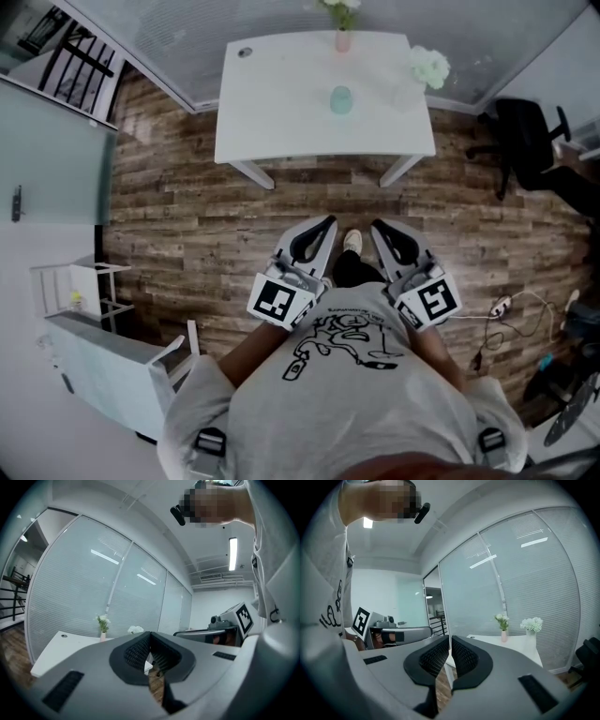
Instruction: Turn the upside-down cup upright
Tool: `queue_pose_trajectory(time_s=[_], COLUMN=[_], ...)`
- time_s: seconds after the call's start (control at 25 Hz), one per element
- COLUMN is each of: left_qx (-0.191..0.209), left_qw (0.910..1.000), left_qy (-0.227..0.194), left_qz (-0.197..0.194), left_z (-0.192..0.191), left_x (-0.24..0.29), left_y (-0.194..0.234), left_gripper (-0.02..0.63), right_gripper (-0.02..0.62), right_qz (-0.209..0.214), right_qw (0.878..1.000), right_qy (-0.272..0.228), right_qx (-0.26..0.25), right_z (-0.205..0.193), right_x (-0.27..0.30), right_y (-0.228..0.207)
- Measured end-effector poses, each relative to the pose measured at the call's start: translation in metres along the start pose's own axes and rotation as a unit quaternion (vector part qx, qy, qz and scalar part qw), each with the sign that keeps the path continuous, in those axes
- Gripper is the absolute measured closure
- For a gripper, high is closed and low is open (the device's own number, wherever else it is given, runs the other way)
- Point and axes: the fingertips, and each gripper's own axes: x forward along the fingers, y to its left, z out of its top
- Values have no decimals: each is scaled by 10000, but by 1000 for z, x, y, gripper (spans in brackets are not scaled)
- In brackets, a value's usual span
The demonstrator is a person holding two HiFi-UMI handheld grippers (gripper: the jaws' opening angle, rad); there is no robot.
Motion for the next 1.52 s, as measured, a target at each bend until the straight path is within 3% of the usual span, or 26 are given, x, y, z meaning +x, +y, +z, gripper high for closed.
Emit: queue_pose_trajectory(time_s=[0.72, 1.52], left_qx=[29, 52], left_qw=[10000, 9998], left_qy=[4, 15], left_qz=[88, 190], left_z=[16, 17], left_x=[93, 158], left_y=[13, 37], left_gripper=[603, 603], right_gripper=[554, 554], right_qz=[166, 372], right_qw=[9998, 9993], right_qy=[-28, 100], right_qx=[43, -15], right_z=[24, 28], right_x=[31, 61], right_y=[-89, -146])
